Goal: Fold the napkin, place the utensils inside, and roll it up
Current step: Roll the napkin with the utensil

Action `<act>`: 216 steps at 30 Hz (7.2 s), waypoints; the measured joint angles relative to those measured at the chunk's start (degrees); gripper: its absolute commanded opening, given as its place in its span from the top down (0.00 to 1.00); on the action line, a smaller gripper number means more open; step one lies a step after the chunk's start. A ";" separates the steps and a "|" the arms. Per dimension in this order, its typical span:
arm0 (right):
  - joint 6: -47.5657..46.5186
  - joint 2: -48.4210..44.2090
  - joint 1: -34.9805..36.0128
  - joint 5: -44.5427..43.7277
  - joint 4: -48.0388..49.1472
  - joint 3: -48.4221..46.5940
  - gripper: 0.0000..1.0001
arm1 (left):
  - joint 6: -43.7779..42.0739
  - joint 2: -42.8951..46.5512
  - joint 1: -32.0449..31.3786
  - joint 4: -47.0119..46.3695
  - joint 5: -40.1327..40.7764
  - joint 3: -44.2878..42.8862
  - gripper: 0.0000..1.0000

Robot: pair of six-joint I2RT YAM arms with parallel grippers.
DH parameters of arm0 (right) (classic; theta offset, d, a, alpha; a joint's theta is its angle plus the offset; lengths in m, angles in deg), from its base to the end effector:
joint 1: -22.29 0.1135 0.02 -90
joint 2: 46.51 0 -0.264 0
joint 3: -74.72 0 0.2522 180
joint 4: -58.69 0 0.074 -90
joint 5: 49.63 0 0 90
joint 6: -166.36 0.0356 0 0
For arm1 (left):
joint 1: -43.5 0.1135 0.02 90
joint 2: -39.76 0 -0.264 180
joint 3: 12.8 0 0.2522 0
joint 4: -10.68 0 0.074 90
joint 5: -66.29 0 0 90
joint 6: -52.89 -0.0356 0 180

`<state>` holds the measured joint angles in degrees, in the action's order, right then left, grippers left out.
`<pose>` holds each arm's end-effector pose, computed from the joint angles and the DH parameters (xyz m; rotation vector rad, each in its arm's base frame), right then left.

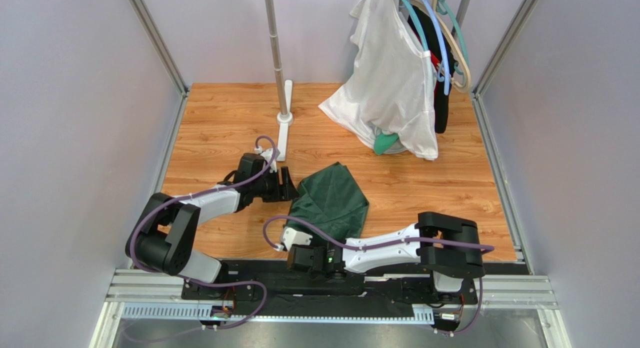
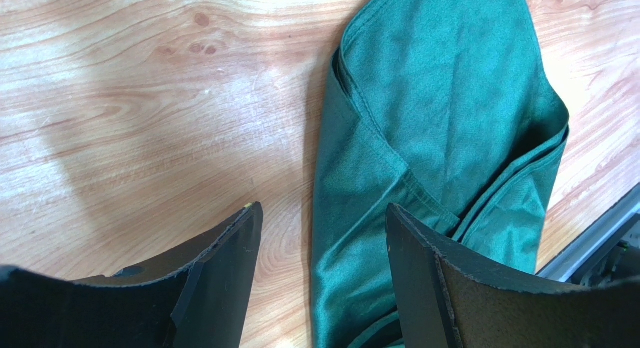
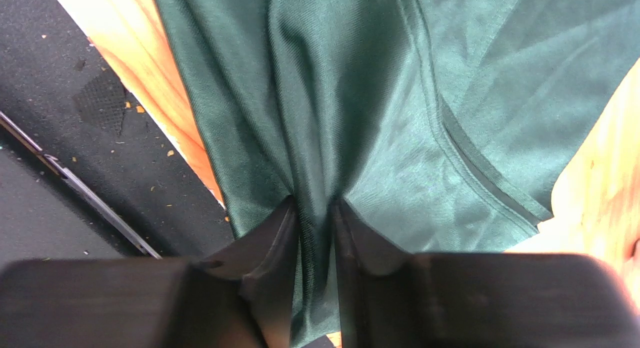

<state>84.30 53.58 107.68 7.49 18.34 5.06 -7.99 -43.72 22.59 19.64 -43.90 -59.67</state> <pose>0.0448 0.3153 0.1476 -1.4632 2.0239 -0.1979 0.2456 -0.1070 0.1487 0.0023 2.4644 -0.8210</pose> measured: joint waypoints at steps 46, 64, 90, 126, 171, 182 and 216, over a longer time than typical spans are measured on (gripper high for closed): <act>31.43 -28.02 -44.15 27.45 10.58 25.14 0.80 | 0.13 -8.00 0.46 -4.90 -6.40 -1.97 0.97; 23.47 -11.43 -53.20 27.28 17.09 12.96 0.96 | 0.39 -18.38 1.25 -2.47 -4.39 -16.92 0.88; 22.67 -16.02 -35.47 24.76 14.86 11.08 0.61 | 2.97 -3.82 1.55 -1.05 0.76 -3.58 0.30; 22.86 -15.32 -27.30 15.08 6.38 10.47 0.61 | 5.84 6.27 -0.42 -5.77 -6.84 9.22 0.43; 23.82 -24.02 -25.40 13.86 5.92 13.53 0.60 | 8.83 15.10 -4.98 -0.20 0.07 12.68 0.34; 21.59 -24.11 -25.14 15.61 8.04 14.29 0.59 | 12.13 8.09 -4.98 -7.67 -4.39 12.94 0.57; -15.76 -4.09 -3.74 1.62 40.30 16.65 0.49 | 12.74 1.81 0.98 4.17 -18.05 6.19 1.00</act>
<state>68.54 49.50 103.94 9.10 58.65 21.72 4.75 -41.91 23.58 23.81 -61.95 -53.48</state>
